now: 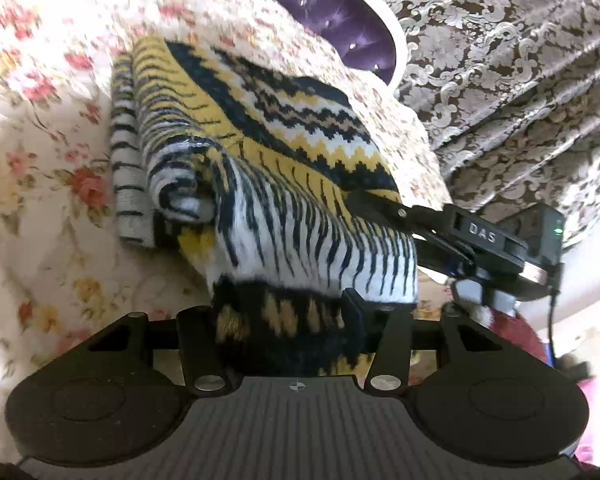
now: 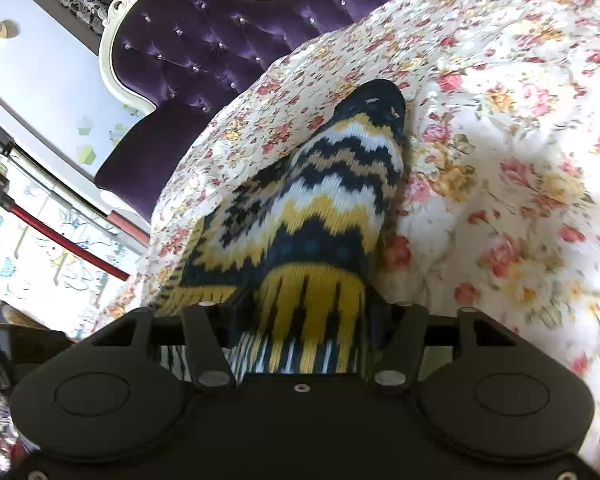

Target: Fold small clothes

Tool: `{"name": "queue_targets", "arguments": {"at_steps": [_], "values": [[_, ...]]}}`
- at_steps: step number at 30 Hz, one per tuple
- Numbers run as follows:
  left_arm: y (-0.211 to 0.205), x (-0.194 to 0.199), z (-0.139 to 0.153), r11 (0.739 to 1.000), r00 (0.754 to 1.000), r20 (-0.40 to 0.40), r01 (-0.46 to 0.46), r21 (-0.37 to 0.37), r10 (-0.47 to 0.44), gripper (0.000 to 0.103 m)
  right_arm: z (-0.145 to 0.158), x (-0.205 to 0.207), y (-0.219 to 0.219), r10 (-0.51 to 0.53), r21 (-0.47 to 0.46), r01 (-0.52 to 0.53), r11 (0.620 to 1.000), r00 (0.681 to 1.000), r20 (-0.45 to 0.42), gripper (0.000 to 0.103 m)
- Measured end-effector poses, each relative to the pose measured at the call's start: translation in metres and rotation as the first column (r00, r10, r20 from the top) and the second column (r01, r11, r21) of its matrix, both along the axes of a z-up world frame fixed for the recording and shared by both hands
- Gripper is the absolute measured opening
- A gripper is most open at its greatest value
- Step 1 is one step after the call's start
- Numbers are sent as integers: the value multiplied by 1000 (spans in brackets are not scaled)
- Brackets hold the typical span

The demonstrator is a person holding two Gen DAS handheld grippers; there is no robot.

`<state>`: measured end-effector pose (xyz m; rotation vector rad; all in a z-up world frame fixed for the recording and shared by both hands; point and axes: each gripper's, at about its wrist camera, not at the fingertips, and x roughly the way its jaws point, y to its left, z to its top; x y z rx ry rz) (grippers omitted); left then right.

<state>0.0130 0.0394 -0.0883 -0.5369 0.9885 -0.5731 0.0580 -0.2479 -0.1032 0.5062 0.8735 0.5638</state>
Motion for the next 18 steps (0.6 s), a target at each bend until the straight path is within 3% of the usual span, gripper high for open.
{"name": "queue_targets", "arguments": {"at_steps": [3,5,8,14,16,18], "values": [[-3,-16,9,996,996,75,-49,69,44,56,1,-16,1,-12,-3,12,1000,1000,15,79],[-1,-28,18,991,988,137,-90,95,76,62,5,-27,1,-22,-20,23,1000,999,37,92],[-1,-45,38,978,963,245,-152,144,114,66,14,-43,-4,-65,-58,71,996,993,94,103],[-18,-47,72,919,875,466,-284,274,132,81,42,-53,-8,-169,-166,210,963,958,231,103],[-27,-38,74,893,858,500,-310,326,115,82,47,-50,-2,-189,-232,246,941,952,241,103],[-37,-25,68,863,860,497,-336,377,118,82,47,-41,6,-227,-287,284,915,950,216,103]]}}
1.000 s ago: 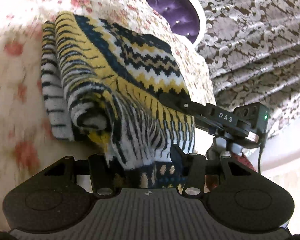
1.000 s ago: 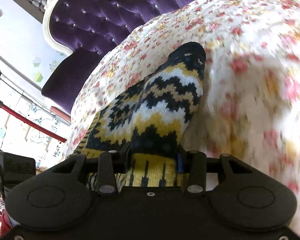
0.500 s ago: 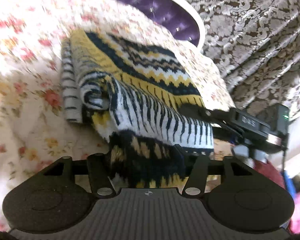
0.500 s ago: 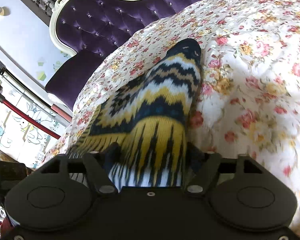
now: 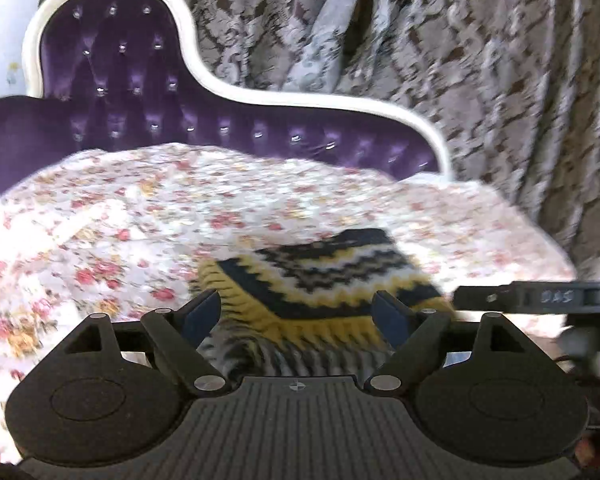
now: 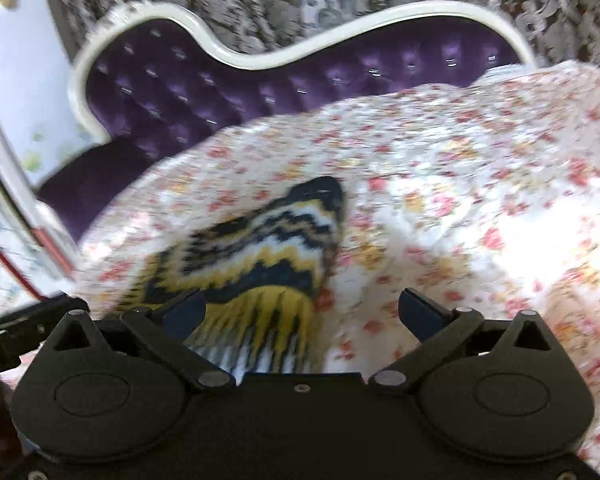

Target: Fold small clothes

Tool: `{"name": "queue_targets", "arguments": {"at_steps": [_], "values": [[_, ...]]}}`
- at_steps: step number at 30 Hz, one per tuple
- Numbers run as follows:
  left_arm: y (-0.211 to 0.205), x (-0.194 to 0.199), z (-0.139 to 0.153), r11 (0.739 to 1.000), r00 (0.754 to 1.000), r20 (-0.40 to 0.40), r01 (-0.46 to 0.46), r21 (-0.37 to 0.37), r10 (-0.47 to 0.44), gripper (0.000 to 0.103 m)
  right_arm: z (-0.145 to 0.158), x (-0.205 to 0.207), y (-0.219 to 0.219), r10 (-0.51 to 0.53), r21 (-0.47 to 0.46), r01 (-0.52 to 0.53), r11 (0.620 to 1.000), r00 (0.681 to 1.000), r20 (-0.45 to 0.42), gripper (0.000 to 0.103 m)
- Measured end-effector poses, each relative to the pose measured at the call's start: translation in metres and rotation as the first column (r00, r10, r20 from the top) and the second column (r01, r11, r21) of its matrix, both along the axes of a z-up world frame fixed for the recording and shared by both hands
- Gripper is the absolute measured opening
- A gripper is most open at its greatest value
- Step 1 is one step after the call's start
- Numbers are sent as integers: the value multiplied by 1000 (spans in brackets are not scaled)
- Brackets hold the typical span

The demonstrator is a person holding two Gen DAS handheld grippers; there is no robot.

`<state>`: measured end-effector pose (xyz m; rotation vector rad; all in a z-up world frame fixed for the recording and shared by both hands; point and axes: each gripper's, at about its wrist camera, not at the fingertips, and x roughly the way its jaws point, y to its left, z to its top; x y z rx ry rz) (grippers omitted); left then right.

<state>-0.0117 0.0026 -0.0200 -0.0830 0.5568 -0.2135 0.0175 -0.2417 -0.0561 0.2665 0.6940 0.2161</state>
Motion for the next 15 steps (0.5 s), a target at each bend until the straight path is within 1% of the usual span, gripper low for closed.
{"name": "queue_targets", "arguments": {"at_steps": [1,3,5,6,7,8,10,12,15], "values": [[-1,3,-4,1000,1000,-13,-10,16,10,82,-1,5,4,-14,-12,14,1000,1000,-16,103],[-5,13,-15,998,998,-52,-36,58,39,82,-8,11,12,-6,-54,4,999,999,-32,103],[-4,17,-29,994,994,-91,-45,95,53,82,-20,15,22,-4,-141,-4,990,998,-57,102],[0,17,-35,993,992,-116,-44,105,56,82,-28,15,26,2,-166,-13,986,998,-70,102],[3,18,-42,994,988,-141,-41,104,55,82,-34,15,27,7,-168,-21,985,997,-81,102],[5,17,-47,994,986,-154,-42,101,58,83,-40,14,25,11,-143,-22,989,997,-83,102],[7,13,-53,994,986,-151,-50,99,65,86,-45,14,18,5,-91,-14,996,995,-97,102],[9,10,-53,994,986,-148,-58,93,72,86,-47,15,12,6,-49,-11,999,994,-112,102],[5,8,-50,993,987,-144,-59,106,74,86,-47,12,12,9,-47,-14,999,994,-108,102]]}}
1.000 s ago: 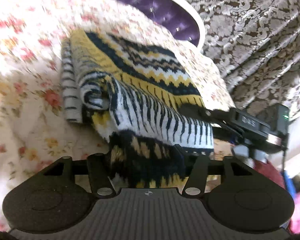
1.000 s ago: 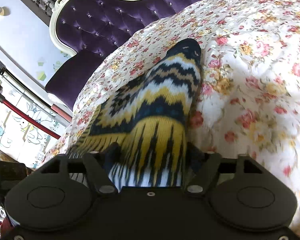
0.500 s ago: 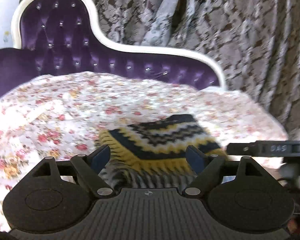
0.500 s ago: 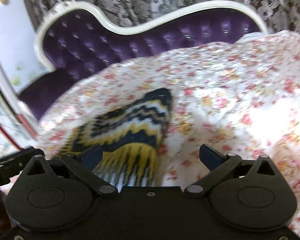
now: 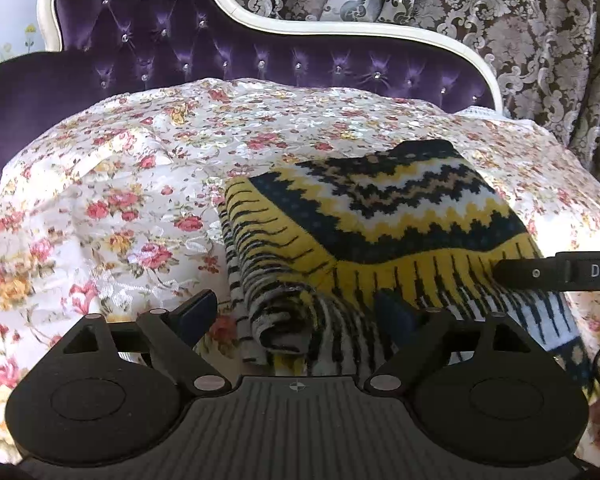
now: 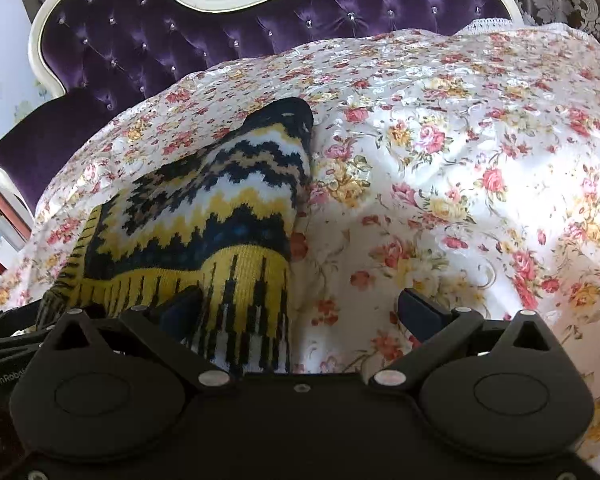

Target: Fold small clothes

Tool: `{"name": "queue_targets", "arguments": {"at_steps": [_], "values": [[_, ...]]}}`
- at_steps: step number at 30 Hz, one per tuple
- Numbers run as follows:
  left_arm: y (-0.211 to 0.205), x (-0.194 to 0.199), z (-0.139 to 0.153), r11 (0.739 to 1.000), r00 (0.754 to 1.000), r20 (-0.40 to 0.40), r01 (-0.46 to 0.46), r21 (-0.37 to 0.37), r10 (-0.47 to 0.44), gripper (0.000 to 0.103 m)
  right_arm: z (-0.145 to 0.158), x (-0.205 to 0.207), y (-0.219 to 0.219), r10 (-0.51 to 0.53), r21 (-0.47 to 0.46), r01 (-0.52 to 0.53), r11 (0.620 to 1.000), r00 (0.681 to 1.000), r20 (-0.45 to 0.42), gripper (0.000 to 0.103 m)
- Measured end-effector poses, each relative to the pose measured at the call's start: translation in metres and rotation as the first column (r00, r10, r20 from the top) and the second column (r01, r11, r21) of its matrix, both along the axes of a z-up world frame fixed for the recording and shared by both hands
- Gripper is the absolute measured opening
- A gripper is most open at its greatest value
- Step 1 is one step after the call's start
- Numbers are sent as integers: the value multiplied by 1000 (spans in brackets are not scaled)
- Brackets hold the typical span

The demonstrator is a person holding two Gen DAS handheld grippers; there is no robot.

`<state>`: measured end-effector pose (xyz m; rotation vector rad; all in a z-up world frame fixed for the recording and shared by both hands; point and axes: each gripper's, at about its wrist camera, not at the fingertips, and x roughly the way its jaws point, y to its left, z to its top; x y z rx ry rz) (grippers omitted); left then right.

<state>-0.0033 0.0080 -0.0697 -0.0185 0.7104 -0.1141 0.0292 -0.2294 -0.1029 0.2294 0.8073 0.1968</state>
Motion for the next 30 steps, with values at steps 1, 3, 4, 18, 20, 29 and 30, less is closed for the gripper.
{"name": "queue_targets", "arguments": {"at_steps": [1,3,4,18,20,29,30], "values": [[-2,-1,2,1000,1000,4,2,11,-2,86,1,-1,2,2,-10,-2,1000,1000,5,102],[-5,-2,3,1000,1000,14,-1,29,1,86,4,-2,5,8,-29,-7,1000,1000,17,102],[-6,-3,4,999,1000,24,-10,36,9,86,6,-3,6,10,-36,-9,999,1000,23,102],[-13,-35,42,987,988,118,-114,109,101,86,53,-69,13,54,-188,11,982,939,339,102],[-14,-39,48,984,987,125,-117,136,100,86,61,-81,15,56,-197,23,980,920,388,102],[-35,-44,59,943,986,65,-164,290,152,86,63,-101,30,71,-196,-3,981,936,346,102],[-36,-44,58,943,987,54,-159,294,150,86,62,-101,30,73,-176,-14,984,940,334,102]]}}
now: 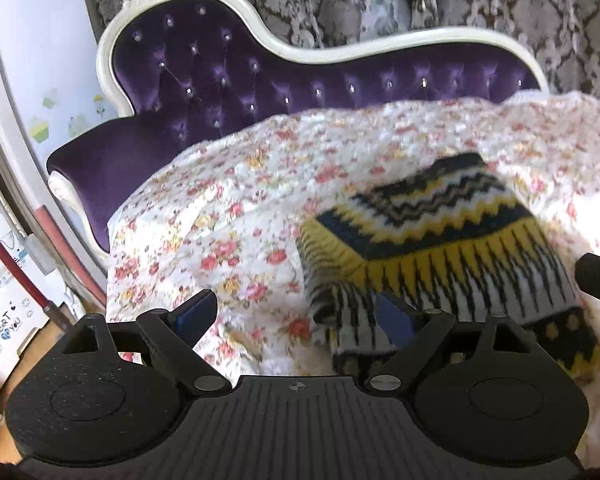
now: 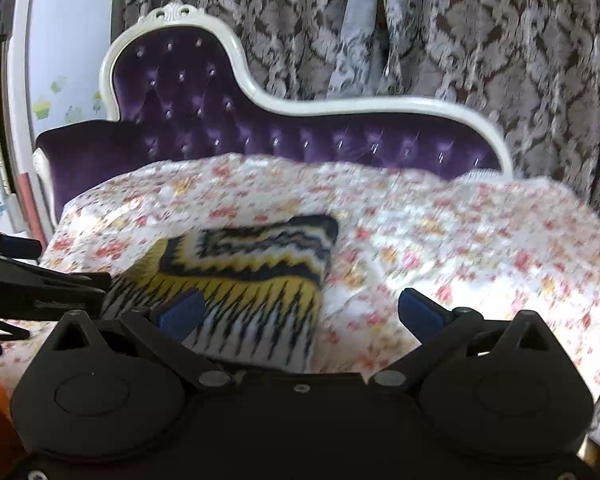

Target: Fold small clothes

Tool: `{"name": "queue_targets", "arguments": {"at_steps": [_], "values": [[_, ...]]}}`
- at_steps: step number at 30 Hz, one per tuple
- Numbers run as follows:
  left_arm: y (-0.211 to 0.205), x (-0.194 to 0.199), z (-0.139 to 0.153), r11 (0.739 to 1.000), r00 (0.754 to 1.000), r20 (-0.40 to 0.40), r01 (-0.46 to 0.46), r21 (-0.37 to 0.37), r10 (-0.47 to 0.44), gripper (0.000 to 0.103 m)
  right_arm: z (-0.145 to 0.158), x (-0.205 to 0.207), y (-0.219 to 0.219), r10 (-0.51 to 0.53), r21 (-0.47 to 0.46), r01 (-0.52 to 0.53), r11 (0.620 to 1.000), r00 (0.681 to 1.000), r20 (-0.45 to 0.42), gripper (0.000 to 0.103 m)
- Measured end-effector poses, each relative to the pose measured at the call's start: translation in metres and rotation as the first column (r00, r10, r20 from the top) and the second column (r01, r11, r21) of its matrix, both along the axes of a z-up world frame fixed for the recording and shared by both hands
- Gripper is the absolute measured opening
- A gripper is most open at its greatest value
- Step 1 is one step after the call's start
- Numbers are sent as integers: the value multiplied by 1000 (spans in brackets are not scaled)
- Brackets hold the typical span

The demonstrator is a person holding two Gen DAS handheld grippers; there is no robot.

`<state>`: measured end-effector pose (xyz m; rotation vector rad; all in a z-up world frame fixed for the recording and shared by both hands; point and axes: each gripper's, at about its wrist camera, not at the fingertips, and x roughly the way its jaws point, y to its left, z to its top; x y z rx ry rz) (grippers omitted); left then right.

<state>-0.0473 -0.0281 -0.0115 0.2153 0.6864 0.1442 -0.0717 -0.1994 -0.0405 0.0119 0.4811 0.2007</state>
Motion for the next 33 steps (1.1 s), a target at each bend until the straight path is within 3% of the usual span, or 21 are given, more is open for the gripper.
{"name": "queue_targets", "arguments": {"at_steps": [18,33], "values": [[5,-14,-6,989,996,-93,-2,-145,-11,86,-12,-5,-8,-19,87,35,996,983,-181,102],[15,-24,-12,976,992,-127,-22,-217,-6,86,-12,-9,-4,-11,91,32,995,976,-217,102]]}}
